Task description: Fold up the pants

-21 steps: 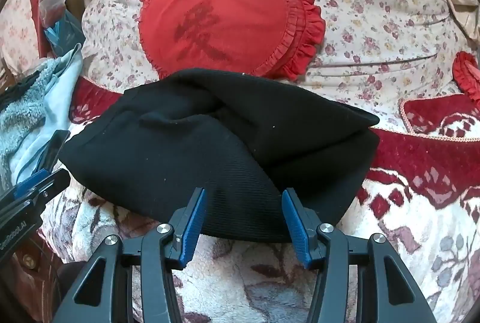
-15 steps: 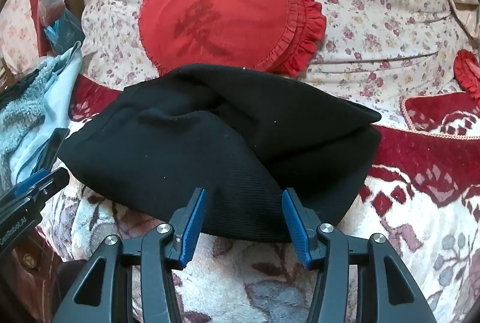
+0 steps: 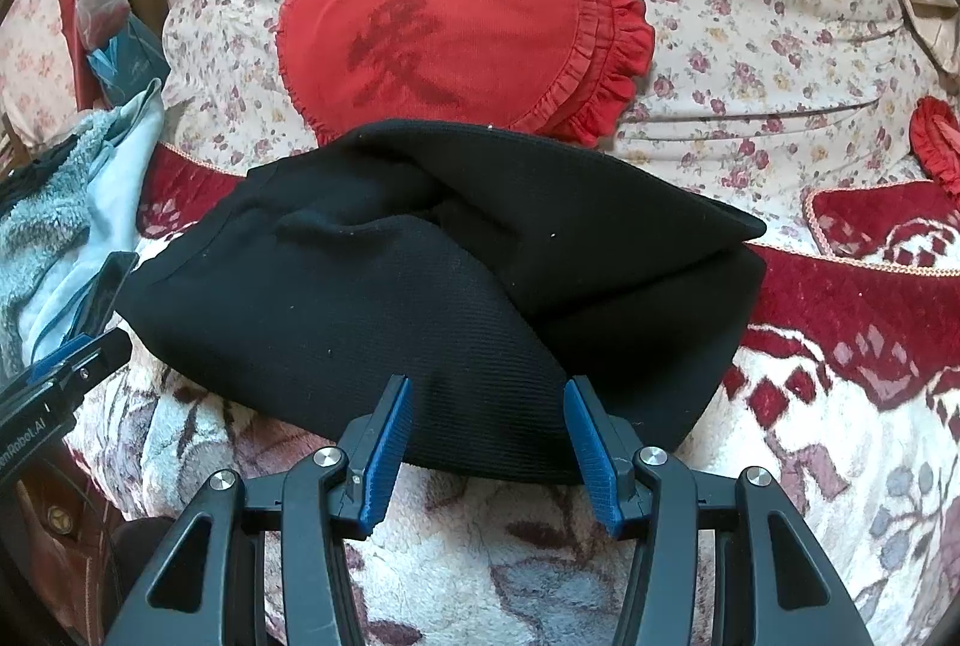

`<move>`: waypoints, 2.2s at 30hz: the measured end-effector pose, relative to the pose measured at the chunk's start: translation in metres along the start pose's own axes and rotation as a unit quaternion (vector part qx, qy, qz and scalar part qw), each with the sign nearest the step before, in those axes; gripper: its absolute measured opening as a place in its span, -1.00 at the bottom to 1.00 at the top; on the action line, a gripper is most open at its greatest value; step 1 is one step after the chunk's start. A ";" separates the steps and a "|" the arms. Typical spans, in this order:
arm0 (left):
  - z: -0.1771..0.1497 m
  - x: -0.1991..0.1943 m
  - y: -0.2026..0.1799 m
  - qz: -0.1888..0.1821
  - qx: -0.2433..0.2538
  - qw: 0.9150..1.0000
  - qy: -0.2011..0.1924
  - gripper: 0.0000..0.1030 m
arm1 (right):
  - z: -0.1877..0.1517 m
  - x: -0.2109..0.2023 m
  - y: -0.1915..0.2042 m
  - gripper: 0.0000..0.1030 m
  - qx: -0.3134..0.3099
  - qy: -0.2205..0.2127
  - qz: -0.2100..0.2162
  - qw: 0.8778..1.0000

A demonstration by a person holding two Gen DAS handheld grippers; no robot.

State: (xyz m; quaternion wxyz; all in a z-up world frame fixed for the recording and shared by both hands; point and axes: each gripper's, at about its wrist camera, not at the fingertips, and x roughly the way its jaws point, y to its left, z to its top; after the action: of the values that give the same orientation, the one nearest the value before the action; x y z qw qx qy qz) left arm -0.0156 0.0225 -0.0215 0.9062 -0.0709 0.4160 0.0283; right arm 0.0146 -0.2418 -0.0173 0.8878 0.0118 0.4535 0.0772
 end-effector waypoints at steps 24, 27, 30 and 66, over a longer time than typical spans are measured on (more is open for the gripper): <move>0.005 0.012 0.023 0.007 -0.023 1.000 0.019 -0.02 | 0.001 0.008 -0.006 -0.03 0.013 0.015 0.012 1.000; 0.005 0.015 0.031 0.010 -0.030 0.999 0.023 -0.02 | 0.001 0.010 -0.010 -0.03 0.018 0.018 0.010 1.000; 0.006 0.016 0.035 0.014 -0.036 0.999 0.023 -0.02 | 0.001 0.013 -0.014 -0.03 0.026 0.025 0.007 0.999; 0.039 0.100 0.083 -0.029 -0.164 0.982 0.086 -0.02 | 0.015 0.054 -0.155 -0.03 0.221 0.043 0.029 0.974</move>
State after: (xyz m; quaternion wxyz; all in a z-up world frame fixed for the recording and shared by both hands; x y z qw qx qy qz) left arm 0.0696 0.1096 -0.0808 0.8433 -0.2329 0.4800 0.0642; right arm 0.0777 -0.3866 -0.0662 0.8402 0.2171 0.4970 0.0011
